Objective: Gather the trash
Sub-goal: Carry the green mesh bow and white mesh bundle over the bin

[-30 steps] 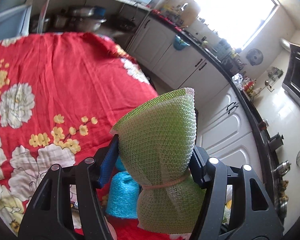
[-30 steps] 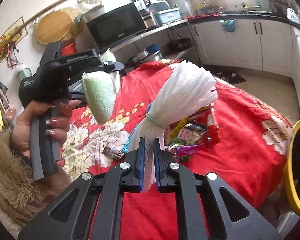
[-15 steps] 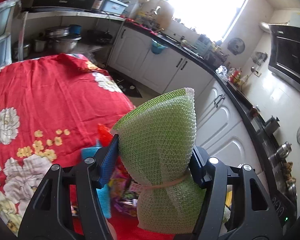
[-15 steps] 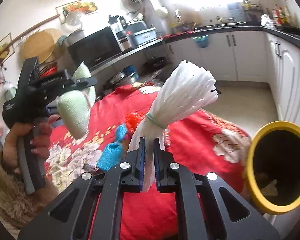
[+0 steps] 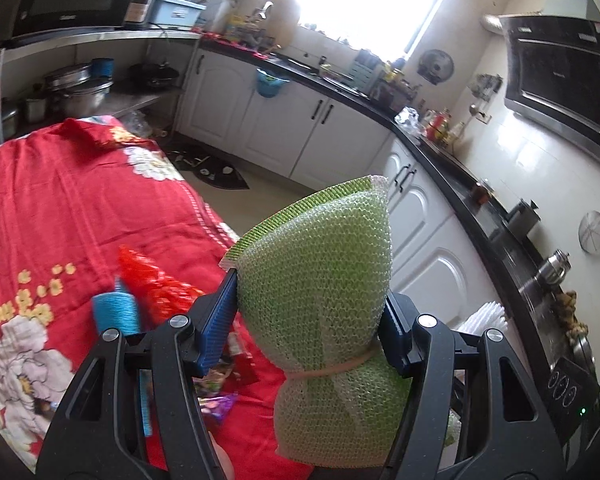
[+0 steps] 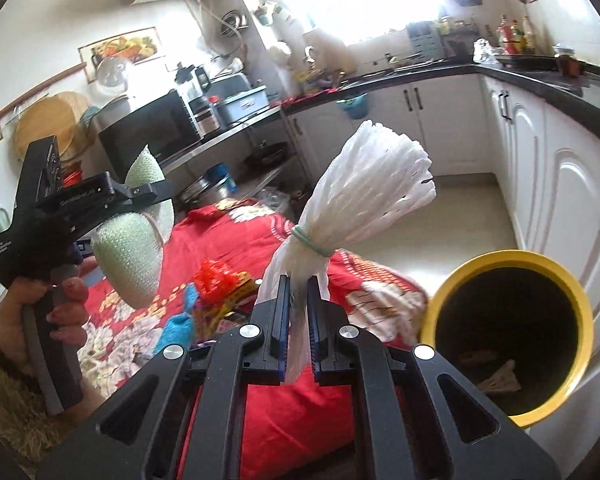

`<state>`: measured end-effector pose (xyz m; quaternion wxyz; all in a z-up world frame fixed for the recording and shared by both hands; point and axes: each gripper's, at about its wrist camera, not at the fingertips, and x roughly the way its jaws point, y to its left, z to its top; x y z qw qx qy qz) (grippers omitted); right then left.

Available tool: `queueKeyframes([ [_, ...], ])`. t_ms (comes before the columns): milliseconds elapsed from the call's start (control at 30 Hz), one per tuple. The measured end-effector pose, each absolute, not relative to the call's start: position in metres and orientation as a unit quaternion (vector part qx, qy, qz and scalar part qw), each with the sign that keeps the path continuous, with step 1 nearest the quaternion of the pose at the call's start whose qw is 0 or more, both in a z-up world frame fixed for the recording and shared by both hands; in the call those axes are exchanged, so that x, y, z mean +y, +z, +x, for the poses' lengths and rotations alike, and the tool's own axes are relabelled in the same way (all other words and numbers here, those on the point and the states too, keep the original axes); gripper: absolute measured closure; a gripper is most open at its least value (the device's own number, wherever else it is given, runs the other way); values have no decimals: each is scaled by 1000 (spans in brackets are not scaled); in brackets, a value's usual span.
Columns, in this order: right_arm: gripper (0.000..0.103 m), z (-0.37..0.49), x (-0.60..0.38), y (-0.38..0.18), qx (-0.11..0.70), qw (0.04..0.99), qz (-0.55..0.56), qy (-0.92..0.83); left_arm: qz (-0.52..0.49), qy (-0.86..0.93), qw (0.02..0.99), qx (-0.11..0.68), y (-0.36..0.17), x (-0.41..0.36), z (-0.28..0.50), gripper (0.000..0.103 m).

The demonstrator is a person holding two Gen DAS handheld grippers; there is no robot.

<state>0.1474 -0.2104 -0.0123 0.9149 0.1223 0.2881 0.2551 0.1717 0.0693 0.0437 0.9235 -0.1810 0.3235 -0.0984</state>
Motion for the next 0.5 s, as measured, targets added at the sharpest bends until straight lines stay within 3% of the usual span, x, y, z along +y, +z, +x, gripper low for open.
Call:
queueKeyframes([
  [500,94,148,-271,-17,274,938,125,172,-150,-151,917,339,30,3,190,49],
])
